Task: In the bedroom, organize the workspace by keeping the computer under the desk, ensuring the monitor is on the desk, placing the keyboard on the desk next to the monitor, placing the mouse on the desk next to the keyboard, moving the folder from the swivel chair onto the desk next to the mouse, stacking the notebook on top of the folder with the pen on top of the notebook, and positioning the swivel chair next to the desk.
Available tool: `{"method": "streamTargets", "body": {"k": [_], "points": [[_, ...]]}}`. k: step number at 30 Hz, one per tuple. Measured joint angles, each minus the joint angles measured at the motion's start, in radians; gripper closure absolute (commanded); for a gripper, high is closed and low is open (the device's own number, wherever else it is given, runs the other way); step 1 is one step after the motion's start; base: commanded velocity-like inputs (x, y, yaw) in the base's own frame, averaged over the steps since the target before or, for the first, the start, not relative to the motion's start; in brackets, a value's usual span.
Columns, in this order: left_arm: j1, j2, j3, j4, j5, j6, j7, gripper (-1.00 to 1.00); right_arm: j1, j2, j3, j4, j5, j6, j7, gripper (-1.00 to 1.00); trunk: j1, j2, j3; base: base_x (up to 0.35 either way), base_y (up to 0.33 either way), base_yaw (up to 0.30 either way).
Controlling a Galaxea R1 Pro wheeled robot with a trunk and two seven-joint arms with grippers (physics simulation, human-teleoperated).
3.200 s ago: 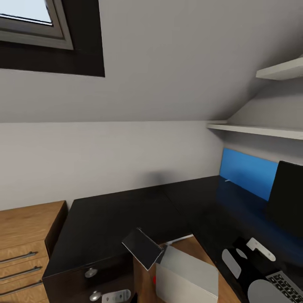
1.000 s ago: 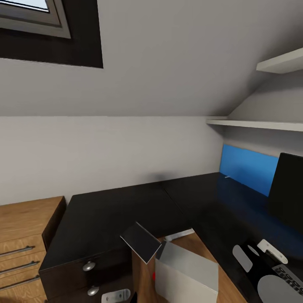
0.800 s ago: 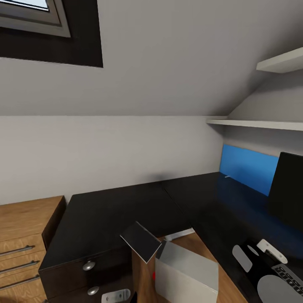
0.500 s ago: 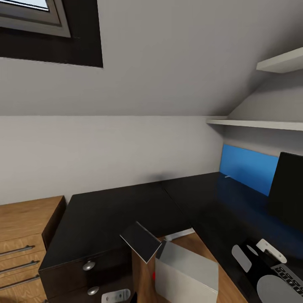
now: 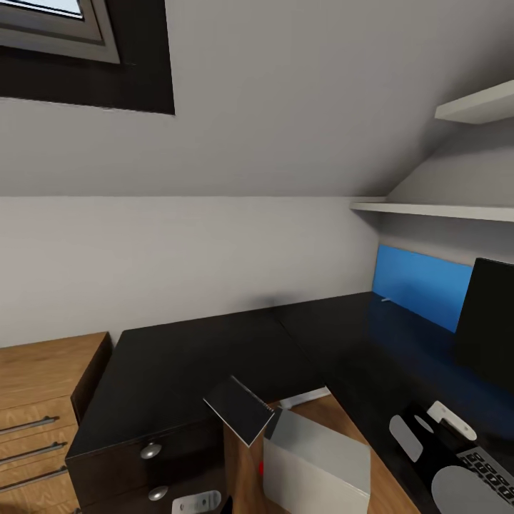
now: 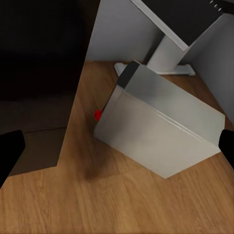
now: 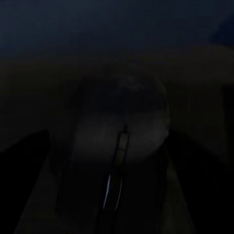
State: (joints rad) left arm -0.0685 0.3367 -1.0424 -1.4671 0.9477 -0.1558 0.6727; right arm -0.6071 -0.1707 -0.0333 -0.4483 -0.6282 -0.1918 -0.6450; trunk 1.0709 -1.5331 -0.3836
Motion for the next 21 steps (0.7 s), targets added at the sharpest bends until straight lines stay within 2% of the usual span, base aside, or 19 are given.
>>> {"method": "streamTargets", "body": {"k": [3,8,13,21], "points": [[0.000,0.000,0.000,0.000,-0.001,0.000,0.000,-1.00,0.000,0.000,0.000,0.000,0.000,0.000,0.000,1.00,0.000,0.000,0.000,0.000,0.000,0.000],[0.001,0.000,0.000,0.001,-0.001,0.000,-0.001,-1.00,0.000,0.000,0.000,0.000,0.001,0.000,-0.001,1.00,-0.019,0.035,0.016,0.000,0.000,0.000],[0.001,0.000,0.000,0.002,0.000,0.000,-0.002,-1.00,0.000,-0.001,-0.001,0.000,0.001,0.000,-0.007,1.00,-0.019,0.035,0.016,0.000,0.000,0.000],[0.000,0.000,0.000,0.002,0.000,0.000,-0.002,-1.00,0.000,-0.001,-0.003,0.000,-0.001,0.002,-0.061,1.00,-0.019,0.035,0.016,0.000,0.000,0.000]]}}
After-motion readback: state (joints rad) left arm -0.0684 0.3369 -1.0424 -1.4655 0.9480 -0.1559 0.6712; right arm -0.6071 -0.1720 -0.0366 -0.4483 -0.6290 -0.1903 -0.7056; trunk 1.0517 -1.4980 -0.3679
